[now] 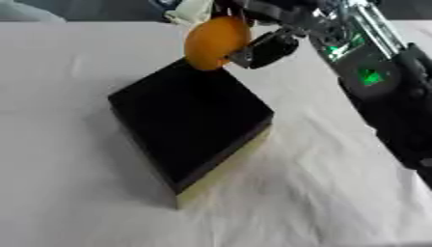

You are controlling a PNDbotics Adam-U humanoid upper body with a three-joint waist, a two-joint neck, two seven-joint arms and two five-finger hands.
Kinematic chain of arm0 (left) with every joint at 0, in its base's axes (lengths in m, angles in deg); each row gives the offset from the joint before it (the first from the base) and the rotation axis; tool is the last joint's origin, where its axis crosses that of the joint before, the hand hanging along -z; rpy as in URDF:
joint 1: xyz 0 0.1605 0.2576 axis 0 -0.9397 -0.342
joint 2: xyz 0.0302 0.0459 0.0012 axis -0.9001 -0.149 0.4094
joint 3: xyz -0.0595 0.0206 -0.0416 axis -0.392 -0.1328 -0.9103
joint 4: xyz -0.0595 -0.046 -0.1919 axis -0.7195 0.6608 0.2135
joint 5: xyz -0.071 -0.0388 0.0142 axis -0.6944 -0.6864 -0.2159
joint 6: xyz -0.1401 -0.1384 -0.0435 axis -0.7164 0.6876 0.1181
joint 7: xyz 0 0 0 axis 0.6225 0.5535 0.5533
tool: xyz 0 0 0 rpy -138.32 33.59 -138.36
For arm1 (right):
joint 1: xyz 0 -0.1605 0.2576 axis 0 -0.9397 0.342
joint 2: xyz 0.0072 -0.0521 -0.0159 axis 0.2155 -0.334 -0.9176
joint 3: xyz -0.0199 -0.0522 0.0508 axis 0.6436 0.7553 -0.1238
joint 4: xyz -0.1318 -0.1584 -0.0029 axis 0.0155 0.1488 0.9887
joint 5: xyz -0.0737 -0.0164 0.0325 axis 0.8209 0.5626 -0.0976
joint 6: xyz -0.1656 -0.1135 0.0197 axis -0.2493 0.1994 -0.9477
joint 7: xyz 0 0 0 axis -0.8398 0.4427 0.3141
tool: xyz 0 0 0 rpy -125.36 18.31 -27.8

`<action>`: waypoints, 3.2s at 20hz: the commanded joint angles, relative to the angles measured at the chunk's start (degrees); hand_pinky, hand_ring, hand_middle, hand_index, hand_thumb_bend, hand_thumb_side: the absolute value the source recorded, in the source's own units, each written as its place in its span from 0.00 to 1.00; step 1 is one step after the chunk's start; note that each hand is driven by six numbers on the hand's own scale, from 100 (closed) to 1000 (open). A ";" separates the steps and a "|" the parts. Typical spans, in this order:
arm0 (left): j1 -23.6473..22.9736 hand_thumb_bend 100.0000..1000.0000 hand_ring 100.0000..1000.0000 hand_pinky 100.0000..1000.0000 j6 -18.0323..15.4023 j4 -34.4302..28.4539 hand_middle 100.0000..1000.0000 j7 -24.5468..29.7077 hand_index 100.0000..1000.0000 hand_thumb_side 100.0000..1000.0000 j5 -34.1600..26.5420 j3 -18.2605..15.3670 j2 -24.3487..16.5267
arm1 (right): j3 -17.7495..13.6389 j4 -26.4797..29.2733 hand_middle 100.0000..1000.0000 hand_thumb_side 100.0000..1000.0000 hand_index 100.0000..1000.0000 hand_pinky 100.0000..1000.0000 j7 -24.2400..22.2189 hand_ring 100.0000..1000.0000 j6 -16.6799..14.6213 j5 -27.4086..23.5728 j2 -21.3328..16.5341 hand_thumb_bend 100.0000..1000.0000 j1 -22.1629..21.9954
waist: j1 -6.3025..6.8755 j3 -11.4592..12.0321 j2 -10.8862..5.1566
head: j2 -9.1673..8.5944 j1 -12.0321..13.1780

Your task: Pick up objects on the table and place them in the box.

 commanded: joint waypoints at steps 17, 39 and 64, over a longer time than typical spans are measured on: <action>0.58 0.07 0.41 0.37 0.31 -1.24 0.59 0.41 0.44 0.61 -0.36 -0.02 -0.37 | 2.44 -8.24 0.47 0.00 0.63 0.43 -1.83 0.48 -7.42 11.11 7.85 0.00 -1.05 | -0.03 0.26 -0.75 | -0.60 -0.25; 0.39 0.07 0.41 0.37 0.28 -1.18 0.59 0.18 0.44 0.60 -0.30 -0.21 -0.49 | -6.76 7.98 0.76 0.43 0.86 0.73 2.80 0.71 -5.95 8.88 3.00 0.09 -2.70 | 0.50 -0.90 -1.35 | -0.94 0.62; 0.24 0.06 0.41 0.37 0.07 -0.79 0.59 0.21 0.44 0.61 -0.17 -0.31 -0.29 | -6.55 3.85 0.59 0.35 0.75 0.64 -1.04 0.59 -3.23 -2.20 -1.73 0.00 -4.61 | 0.76 -1.07 -0.90 | -0.96 0.97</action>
